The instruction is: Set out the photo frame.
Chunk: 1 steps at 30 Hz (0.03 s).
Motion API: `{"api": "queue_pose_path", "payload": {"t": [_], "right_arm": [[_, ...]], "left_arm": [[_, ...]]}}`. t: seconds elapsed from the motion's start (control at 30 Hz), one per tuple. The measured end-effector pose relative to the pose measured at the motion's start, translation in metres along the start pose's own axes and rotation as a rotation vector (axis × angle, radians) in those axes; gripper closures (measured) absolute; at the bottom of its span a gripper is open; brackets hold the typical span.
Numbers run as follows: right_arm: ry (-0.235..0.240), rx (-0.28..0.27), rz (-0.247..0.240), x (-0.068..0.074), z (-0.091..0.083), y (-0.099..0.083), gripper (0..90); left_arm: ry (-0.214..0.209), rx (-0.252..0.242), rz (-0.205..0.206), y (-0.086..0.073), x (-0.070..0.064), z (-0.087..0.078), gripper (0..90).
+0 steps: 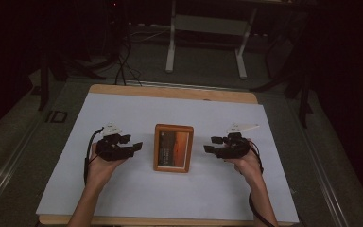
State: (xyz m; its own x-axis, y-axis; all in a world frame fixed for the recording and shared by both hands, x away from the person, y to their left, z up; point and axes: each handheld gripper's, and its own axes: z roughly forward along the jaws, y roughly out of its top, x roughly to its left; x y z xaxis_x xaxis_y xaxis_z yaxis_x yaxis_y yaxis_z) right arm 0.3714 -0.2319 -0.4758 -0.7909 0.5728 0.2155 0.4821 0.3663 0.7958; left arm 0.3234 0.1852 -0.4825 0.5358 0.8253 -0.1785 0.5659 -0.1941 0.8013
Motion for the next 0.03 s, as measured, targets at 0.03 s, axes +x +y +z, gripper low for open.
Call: {"api": "queue_pose_path", "payload": {"t": [0.03], "right_arm": [[-0.017,0.009,0.007,-0.0036,0.0000,-0.0027,41.0]], "left_arm": [[0.020,0.013,-0.002,-0.0021,0.0022,0.0023,38.6]]}}
